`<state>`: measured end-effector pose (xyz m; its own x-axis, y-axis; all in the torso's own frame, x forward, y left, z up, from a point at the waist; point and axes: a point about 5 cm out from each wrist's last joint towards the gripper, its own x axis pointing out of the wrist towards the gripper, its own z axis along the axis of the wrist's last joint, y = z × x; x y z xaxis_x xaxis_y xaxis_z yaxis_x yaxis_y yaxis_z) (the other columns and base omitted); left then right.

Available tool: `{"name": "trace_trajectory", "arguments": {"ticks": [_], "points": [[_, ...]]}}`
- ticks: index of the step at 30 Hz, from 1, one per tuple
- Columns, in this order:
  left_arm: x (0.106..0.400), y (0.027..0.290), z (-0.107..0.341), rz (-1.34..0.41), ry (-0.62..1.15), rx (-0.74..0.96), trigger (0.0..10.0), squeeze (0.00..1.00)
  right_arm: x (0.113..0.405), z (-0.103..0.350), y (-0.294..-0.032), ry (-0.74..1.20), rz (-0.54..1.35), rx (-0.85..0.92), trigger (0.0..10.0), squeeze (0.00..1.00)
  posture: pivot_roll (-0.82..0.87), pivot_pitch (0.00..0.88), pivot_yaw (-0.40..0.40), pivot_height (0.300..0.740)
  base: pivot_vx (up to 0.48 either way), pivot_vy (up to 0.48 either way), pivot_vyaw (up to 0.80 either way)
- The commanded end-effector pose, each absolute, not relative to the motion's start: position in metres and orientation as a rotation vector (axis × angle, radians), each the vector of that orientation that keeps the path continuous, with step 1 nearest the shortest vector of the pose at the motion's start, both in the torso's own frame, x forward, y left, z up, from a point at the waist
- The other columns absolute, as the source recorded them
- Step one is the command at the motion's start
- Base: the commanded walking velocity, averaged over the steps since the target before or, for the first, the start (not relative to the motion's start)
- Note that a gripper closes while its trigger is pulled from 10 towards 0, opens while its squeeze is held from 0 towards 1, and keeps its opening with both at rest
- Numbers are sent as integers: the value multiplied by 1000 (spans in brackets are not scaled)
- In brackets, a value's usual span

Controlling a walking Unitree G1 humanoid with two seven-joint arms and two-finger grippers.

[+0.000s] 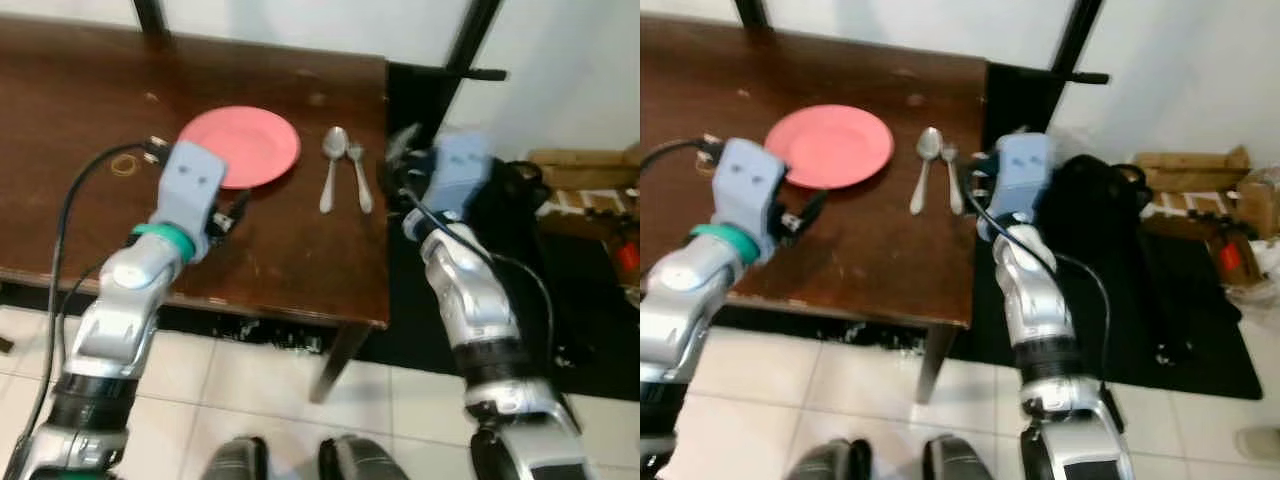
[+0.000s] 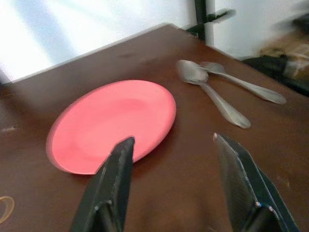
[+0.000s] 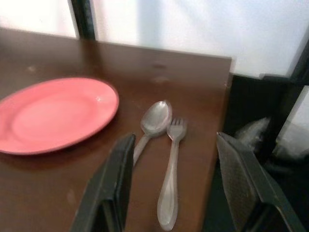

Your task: Setting the table

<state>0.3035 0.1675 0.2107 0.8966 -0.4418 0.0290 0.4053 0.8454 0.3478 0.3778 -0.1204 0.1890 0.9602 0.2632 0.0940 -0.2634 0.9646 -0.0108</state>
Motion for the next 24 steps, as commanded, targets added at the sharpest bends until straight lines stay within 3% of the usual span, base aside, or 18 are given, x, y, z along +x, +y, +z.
{"name": "trace_trajectory", "arguments": {"ticks": [1,8,15,24], "points": [[291,168,219,-506,-114,320,10000,0,386,177,-119,-9,270,11,10000,0,188,156,-21,740,0,0,0],[270,170,237,-554,-142,313,10000,0,397,187,-128,-18,193,58,10000,0,249,181,-25,740,0,0,0],[254,170,258,-708,-135,354,10000,0,406,189,-144,26,63,38,10000,0,274,187,-16,740,0,0,0],[247,172,276,-746,-147,351,10000,0,411,183,-141,109,112,20,10000,0,289,184,-21,740,0,0,0]]}}
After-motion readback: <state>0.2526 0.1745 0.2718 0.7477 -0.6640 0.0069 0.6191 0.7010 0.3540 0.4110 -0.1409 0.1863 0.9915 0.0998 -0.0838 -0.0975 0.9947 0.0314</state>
